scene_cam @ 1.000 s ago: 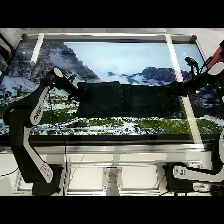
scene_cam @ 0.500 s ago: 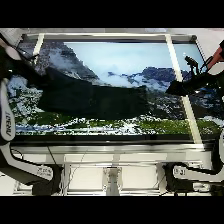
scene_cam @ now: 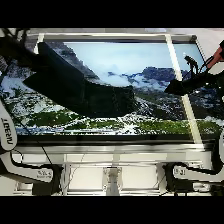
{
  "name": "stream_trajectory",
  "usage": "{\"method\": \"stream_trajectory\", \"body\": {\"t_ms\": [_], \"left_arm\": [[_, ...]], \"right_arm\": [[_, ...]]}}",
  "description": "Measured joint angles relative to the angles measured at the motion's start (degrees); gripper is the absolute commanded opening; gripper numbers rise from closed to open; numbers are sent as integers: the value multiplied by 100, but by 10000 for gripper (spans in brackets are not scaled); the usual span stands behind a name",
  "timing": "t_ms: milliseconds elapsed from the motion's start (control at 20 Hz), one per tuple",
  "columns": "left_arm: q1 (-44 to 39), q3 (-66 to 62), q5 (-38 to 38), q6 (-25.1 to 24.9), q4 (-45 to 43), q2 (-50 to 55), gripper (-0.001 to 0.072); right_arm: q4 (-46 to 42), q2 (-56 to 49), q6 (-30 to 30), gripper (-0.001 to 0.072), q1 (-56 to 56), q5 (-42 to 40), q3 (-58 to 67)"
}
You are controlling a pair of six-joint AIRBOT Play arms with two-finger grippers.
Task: Fold the clothes and pants, and hang the long-sleeved shirts on hangers.
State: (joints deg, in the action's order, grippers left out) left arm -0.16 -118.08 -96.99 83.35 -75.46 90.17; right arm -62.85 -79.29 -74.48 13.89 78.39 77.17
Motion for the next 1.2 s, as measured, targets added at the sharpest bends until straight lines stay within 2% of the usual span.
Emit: {"method": "stream_trajectory", "body": {"t_ms": [300, 700, 1000, 1050, 1150, 1200], "left_arm": [[-1252, -48, 234, -22, 31, 293, 23], [-2540, -55, 970, -17, 1069, 1174, 23], [-2935, -55, 1886, 46, 2743, 2013, 35], [-2955, -55, 2055, 52, 3034, 2127, 136], [-2981, -55, 2297, 66, 3598, 2332, 397], [-2992, -50, 2361, 66, 3792, 2415, 437]], "right_arm": [[9, 0, -2, 307, 0, -13, 0], [9, 0, -2, 307, 0, -94, 0], [9, 0, -2, 308, 0, -138, 0], [9, 0, -2, 308, 0, -142, 0], [7, 0, -2, 309, 0, -146, 0], [7, 0, 2, 310, 0, -146, 0]]}}
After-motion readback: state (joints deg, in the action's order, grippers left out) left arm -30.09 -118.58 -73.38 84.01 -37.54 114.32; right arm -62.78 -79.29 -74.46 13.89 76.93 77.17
